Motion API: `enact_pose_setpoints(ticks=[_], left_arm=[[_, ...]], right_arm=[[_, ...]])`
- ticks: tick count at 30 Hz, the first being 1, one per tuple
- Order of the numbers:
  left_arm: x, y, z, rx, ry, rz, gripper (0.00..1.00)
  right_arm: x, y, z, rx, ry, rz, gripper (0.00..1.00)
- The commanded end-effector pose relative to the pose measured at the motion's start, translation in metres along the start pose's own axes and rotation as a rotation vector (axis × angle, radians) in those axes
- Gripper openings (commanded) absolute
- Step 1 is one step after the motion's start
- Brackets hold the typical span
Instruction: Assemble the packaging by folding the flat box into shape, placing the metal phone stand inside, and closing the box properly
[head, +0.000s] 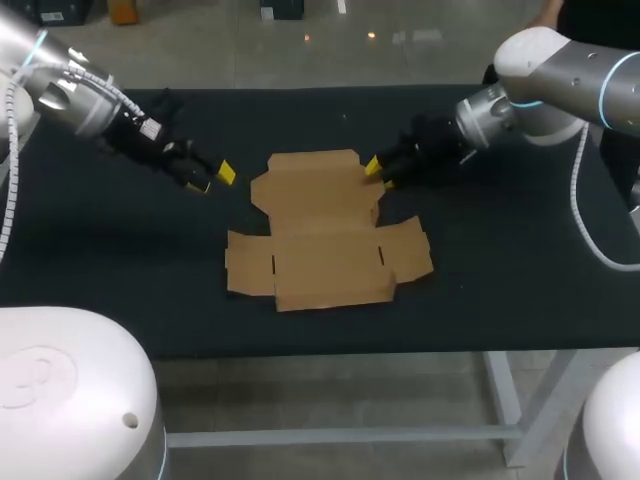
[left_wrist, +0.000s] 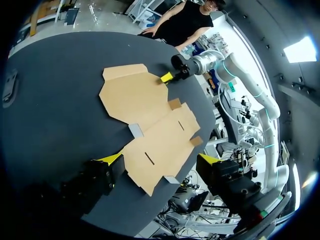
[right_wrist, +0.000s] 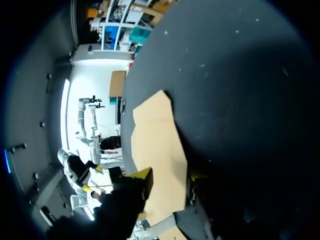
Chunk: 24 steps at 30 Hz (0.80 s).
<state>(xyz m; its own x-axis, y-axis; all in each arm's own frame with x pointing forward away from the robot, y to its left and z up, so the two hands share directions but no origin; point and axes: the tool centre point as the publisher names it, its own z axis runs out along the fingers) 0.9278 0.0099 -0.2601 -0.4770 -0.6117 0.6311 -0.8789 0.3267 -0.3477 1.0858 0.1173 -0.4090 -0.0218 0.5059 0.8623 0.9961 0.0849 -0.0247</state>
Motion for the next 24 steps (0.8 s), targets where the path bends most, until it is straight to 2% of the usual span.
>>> enact_pose_setpoints(ticks=[1,8,13,15,16,17,18,24], left_arm=[[-0.001,0.004,-0.001,0.004,0.002,0.0,1.0],[-0.001,0.007,-0.002,0.0,0.007,0.002,1.0],[-0.002,0.009,-0.002,-0.002,0.01,0.001,1.0],[-0.002,0.009,-0.002,-0.005,0.011,0.002,1.0],[-0.001,0.01,-0.002,-0.007,0.013,0.003,1.0],[-0.001,0.01,-0.002,-0.011,0.017,0.005,1.0],[-0.001,0.011,-0.002,-0.017,0.025,0.01,1.0],[-0.002,0.011,-0.002,-0.036,0.067,0.022,1.0]], right_arm=[[-0.008,0.005,0.008,0.046,0.029,0.008,0.46],[-0.01,0.006,0.015,0.034,0.063,0.019,0.46],[-0.007,0.007,0.018,0.033,0.078,0.006,0.4],[-0.005,0.007,0.018,0.028,0.082,-0.01,0.29],[-0.004,0.007,0.018,0.022,0.087,-0.02,0.21],[-0.003,0.007,0.017,0.018,0.09,-0.028,0.07],[-0.002,0.006,0.016,0.014,0.092,-0.035,0.0],[0.007,0.004,0.006,-0.018,0.115,-0.089,0.0]])
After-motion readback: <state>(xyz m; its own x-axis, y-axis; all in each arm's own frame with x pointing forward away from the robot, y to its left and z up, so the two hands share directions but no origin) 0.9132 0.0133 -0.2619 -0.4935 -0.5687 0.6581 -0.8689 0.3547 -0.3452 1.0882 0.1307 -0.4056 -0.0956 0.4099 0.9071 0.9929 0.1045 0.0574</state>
